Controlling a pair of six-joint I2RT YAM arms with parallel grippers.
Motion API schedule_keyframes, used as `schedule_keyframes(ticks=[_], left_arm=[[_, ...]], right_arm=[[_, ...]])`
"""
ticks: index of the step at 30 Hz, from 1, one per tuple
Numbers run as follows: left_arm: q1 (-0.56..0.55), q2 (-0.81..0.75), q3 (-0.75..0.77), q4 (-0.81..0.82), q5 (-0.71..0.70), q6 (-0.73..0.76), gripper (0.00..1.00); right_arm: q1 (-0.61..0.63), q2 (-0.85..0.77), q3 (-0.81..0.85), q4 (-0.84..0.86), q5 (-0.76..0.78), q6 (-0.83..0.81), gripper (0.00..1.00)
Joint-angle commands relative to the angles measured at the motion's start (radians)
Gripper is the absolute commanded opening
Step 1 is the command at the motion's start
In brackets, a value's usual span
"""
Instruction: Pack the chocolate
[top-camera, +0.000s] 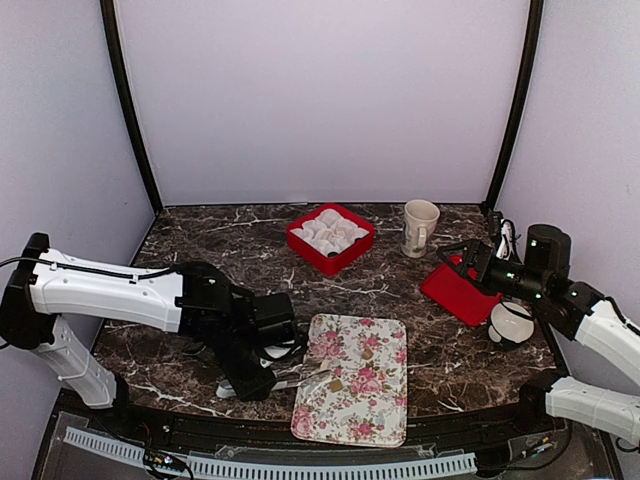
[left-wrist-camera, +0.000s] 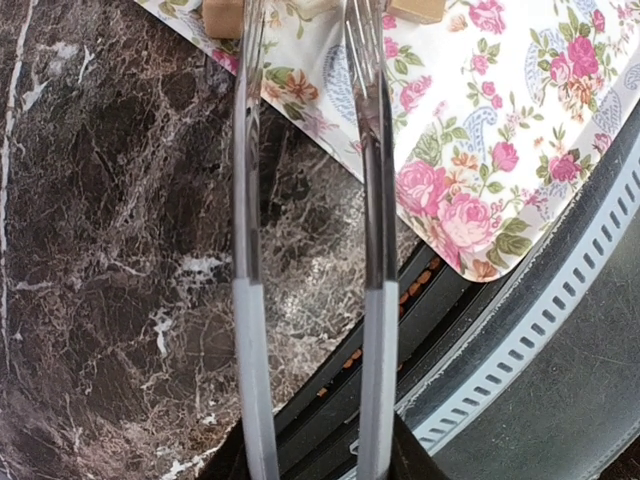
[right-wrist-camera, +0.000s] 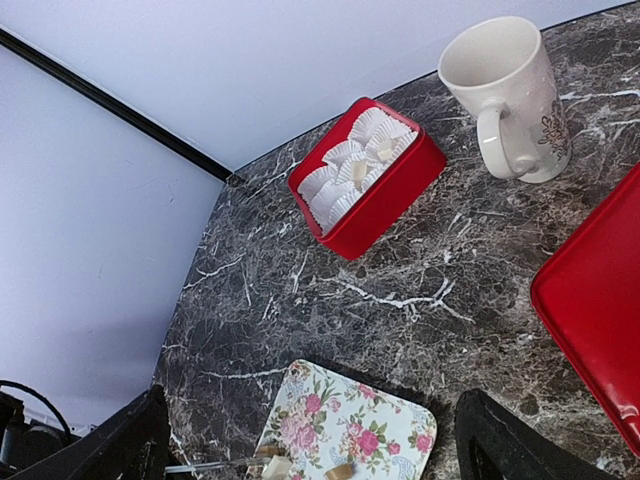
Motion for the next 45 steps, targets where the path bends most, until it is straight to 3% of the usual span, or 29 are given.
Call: schedule_keyframes(ticks=[1,7,18,23,32,45], left_arm=[[0.013,0.017,0.045,0.007,0.027,0.027,0.36],[0.013,0.045,0.074,0.016,0.046,0.05,0.38],[0.047,0.005,0.107,0.0,0.022,0.061,0.2],[0.1,-0.021,0.151,0.039,0.1,0.078,0.16],[0.327,-0.002,0.312,0.065,0.203,0.141,0.16],[0.64,0.285,0.674,0.094,0.206,0.181,0.17]], right_arm=[[-0.004,-0.011,-0.013,0.03,0.015,0.007,1.0],[-0.004,-0.011,-0.013,0.032,0.02,0.009,1.0],[-0.004,-0.009,-0.015,0.036,0.023,0.009,1.0],[-0.003,-0.007,-0.013,0.036,0.024,0.008,1.0],[-0.004,-0.006,-0.001,0.015,0.039,0.0,1.0],[-0.004,0.036,0.035,-0.005,0.063,-0.021,1.0]])
